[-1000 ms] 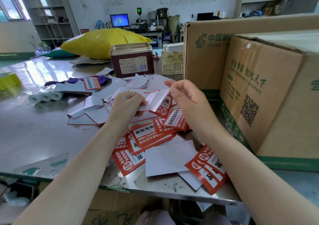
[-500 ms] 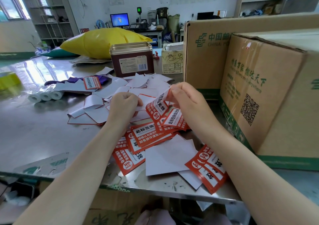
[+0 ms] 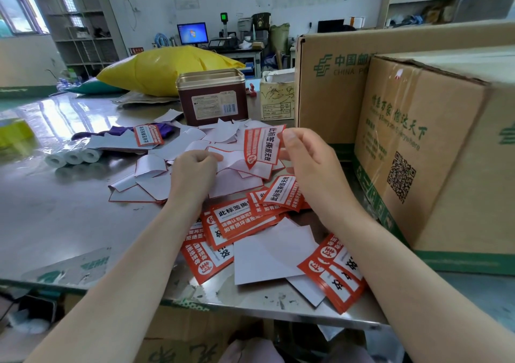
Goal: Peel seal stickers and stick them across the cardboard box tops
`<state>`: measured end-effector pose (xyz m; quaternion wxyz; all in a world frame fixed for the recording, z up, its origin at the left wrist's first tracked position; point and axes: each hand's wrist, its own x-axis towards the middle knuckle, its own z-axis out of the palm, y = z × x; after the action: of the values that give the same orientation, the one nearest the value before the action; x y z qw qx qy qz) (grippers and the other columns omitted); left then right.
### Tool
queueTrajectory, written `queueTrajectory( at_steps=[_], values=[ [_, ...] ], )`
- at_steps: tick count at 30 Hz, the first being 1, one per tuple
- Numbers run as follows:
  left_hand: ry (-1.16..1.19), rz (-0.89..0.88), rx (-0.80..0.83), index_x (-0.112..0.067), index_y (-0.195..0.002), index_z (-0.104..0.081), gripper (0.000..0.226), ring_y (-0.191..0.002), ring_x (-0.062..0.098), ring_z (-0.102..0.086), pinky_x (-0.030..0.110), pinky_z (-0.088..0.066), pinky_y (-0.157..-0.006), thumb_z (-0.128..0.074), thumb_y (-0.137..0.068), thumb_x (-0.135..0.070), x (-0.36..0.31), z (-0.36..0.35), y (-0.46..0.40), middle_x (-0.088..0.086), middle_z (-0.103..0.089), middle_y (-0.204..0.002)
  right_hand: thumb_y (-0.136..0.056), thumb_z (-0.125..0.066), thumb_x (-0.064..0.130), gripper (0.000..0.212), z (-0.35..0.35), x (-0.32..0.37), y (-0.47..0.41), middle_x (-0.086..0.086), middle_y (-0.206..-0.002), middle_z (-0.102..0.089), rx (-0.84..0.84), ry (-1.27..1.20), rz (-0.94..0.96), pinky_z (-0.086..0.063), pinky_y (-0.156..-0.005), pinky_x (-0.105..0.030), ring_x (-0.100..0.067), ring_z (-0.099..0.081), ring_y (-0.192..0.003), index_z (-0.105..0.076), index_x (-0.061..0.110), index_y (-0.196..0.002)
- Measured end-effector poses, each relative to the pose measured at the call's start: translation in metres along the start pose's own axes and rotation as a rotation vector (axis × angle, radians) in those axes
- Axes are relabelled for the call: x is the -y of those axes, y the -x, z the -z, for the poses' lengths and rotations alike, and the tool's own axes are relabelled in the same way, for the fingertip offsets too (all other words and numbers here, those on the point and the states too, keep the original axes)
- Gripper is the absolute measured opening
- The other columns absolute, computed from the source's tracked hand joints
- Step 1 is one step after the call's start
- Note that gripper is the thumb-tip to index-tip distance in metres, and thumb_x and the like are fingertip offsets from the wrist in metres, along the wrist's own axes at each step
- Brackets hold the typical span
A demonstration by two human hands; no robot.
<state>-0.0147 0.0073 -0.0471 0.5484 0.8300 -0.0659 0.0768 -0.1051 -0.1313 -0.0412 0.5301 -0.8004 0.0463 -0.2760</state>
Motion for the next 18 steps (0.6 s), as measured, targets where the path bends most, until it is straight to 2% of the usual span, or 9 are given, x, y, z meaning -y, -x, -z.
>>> queueTrajectory(
  at_steps=[2,3,5,7,9,11,13,15,18],
  values=[
    [-0.047,-0.009,0.035,-0.017,-0.08,-0.065,0.026,-0.093,0.011,-0.046,0.02,-0.04,-0.072,-0.042,-0.091,-0.009,0.0,-0.001,0.0,-0.005,-0.059,-0.096,-0.094,-0.036,0.046,0.034,0.001,0.002,0.001,0.017,-0.11,-0.056,-0.015,-0.013,-0.01,-0.05,-0.085,-0.02,-0.005,-0.056,-0.107,-0.05,0.027,-0.117],
    [-0.083,-0.016,0.05,-0.021,-0.071,-0.058,0.028,-0.082,0.009,-0.045,0.018,-0.036,-0.063,-0.042,-0.091,-0.011,0.001,-0.002,0.0,-0.009,-0.054,-0.081,-0.094,-0.037,0.045,0.033,0.002,0.002,0.001,0.016,-0.11,-0.056,-0.02,-0.024,-0.015,-0.051,-0.086,-0.022,-0.006,-0.057,-0.107,-0.05,0.027,-0.117],
    [-0.154,-0.027,0.069,-0.02,-0.068,-0.056,0.028,-0.069,0.011,-0.045,0.021,-0.039,-0.06,-0.042,-0.092,-0.015,0.004,-0.002,-0.001,-0.003,-0.052,-0.072,-0.094,-0.037,0.045,0.031,0.002,0.003,0.001,0.014,-0.113,-0.058,-0.021,-0.048,-0.022,-0.053,-0.087,-0.027,-0.008,-0.058,-0.106,-0.05,0.027,-0.116],
    [-0.229,-0.014,0.09,-0.01,-0.087,-0.067,0.028,-0.074,0.026,-0.056,0.034,-0.05,-0.072,-0.043,-0.091,-0.022,0.007,-0.002,-0.004,0.017,-0.062,-0.09,-0.094,-0.038,0.045,0.032,0.002,0.003,0.001,0.011,-0.118,-0.059,-0.026,-0.045,-0.025,-0.052,-0.089,-0.031,-0.008,-0.058,-0.108,-0.049,0.026,-0.117],
    [-0.324,0.016,0.11,-0.011,-0.108,-0.064,0.035,-0.1,0.036,-0.058,0.044,-0.049,-0.088,-0.043,-0.089,-0.031,0.01,-0.002,-0.007,0.017,-0.061,-0.113,-0.094,-0.038,0.045,0.032,0.001,0.002,0.0,0.01,-0.121,-0.058,-0.033,-0.037,-0.028,-0.051,-0.091,-0.031,-0.008,-0.056,-0.11,-0.049,0.027,-0.117],
    [-0.363,0.034,0.088,-0.021,-0.119,-0.059,0.037,-0.118,0.031,-0.048,0.047,-0.043,-0.098,-0.044,-0.089,-0.035,0.012,-0.003,-0.01,0.012,-0.052,-0.13,-0.094,-0.038,0.044,0.03,0.001,0.001,-0.001,0.012,-0.12,-0.058,-0.036,-0.031,-0.026,-0.05,-0.088,-0.025,-0.005,-0.056,-0.108,-0.049,0.027,-0.116],
    [-0.34,0.01,0.013,-0.026,-0.123,-0.054,0.036,-0.123,0.029,-0.041,0.043,-0.038,-0.102,-0.047,-0.089,-0.033,0.012,-0.003,-0.01,0.012,-0.043,-0.136,-0.094,-0.039,0.043,0.03,0.0,0.0,-0.002,0.015,-0.115,-0.057,-0.035,-0.005,-0.015,-0.047,-0.079,-0.012,0.001,-0.056,-0.101,-0.05,0.027,-0.117],
    [-0.287,-0.083,-0.073,-0.025,-0.123,-0.053,0.035,-0.125,0.026,-0.039,0.035,-0.034,-0.098,-0.051,-0.088,-0.027,0.01,-0.002,-0.007,0.012,-0.04,-0.136,-0.095,-0.039,0.042,0.031,0.001,0.0,-0.002,0.016,-0.111,-0.056,-0.024,0.02,-0.011,-0.044,-0.066,-0.003,0.006,-0.054,-0.092,-0.05,0.026,-0.118],
    [-0.19,-0.322,-0.139,-0.021,-0.12,-0.055,0.033,-0.119,0.013,-0.039,0.021,-0.029,-0.09,-0.056,-0.087,-0.019,0.006,-0.003,0.001,0.008,-0.045,-0.131,-0.095,-0.039,0.041,0.03,0.001,0.002,0.0,0.012,-0.119,-0.055,-0.007,0.118,0.026,-0.04,-0.072,-0.005,0.003,-0.05,-0.096,-0.05,0.025,-0.119]
  ],
)
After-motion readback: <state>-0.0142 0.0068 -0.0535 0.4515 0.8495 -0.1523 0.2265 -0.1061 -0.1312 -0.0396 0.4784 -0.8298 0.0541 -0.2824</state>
